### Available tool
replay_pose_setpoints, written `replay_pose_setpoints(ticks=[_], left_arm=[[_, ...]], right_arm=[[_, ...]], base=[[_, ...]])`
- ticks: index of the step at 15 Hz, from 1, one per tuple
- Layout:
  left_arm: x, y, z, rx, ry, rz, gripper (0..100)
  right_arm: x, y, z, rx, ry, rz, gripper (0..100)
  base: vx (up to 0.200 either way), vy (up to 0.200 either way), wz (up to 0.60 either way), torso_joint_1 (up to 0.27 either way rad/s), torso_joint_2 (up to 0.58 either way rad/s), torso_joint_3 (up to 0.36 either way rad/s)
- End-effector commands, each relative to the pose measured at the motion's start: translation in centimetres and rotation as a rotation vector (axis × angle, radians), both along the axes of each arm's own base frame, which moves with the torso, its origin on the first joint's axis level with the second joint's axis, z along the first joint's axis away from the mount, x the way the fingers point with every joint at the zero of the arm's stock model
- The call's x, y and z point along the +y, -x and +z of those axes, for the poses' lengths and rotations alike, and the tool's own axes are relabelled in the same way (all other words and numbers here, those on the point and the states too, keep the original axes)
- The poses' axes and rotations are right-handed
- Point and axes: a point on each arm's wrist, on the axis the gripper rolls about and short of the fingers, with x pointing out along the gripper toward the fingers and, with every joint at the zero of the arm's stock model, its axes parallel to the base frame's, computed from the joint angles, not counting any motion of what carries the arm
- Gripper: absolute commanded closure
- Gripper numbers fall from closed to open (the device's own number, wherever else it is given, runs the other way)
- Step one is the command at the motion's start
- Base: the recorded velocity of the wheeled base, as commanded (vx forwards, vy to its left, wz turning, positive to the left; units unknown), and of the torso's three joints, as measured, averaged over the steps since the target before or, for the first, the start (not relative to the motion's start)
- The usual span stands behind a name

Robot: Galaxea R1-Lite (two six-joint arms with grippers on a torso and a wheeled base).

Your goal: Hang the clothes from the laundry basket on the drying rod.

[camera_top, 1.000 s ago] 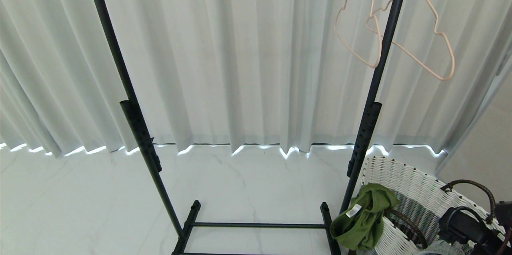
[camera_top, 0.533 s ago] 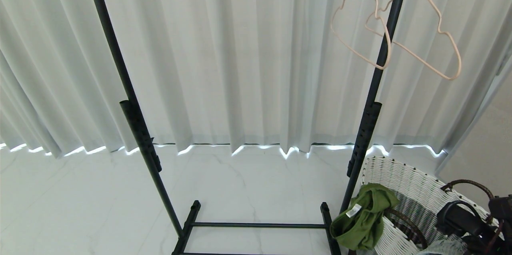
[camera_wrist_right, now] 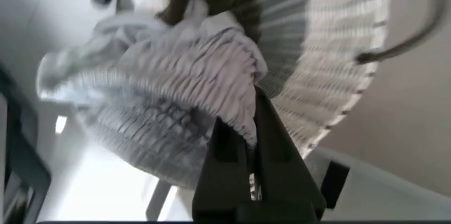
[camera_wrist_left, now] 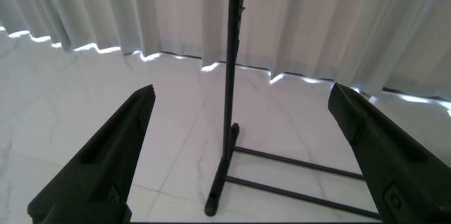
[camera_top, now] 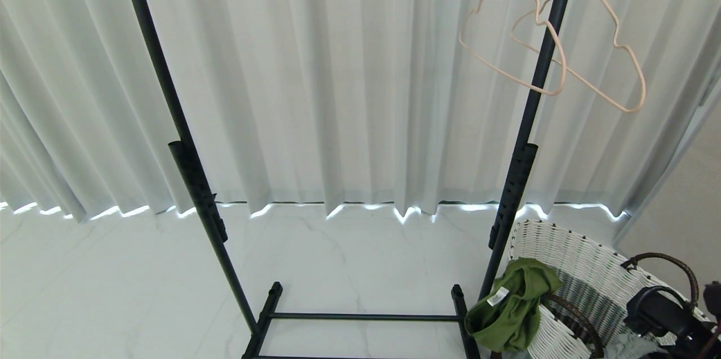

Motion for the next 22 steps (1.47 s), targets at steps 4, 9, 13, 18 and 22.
replay_pose_setpoints(ticks=[4,9,13,18,22], left_arm=[[0.0,0.0,0.0,0.001,-0.005,0.0,0],[0.0,0.0,0.0,0.004,-0.016,0.0,0],[0.0,0.0,0.0,0.004,-0.016,0.0,0],[0.0,0.0,0.0,0.004,-0.016,0.0,0],[0.0,0.0,0.0,0.004,-0.016,0.0,0]], right_arm=[[-0.8,7.5,6.6,-0.521,-0.056,0.008,100],[-1.3,11.8,8.2,-0.666,-0.056,0.023,100],[-1.3,11.8,8.2,-0.663,-0.054,0.027,100],[-1.3,11.9,8.1,-0.668,-0.049,0.029,100],[-1.3,11.9,8.2,-0.669,-0.025,0.046,100]], base=[[0.0,0.0,0.0,0.0,0.0,0.0],[-0.04,0.0,0.0,0.0,0.0,-0.004],[-0.2,0.0,0.0,0.006,0.0,0.002],[-0.08,0.0,0.0,0.0,0.0,0.001],[0.0,0.0,0.0,0.0,0.0,0.0]])
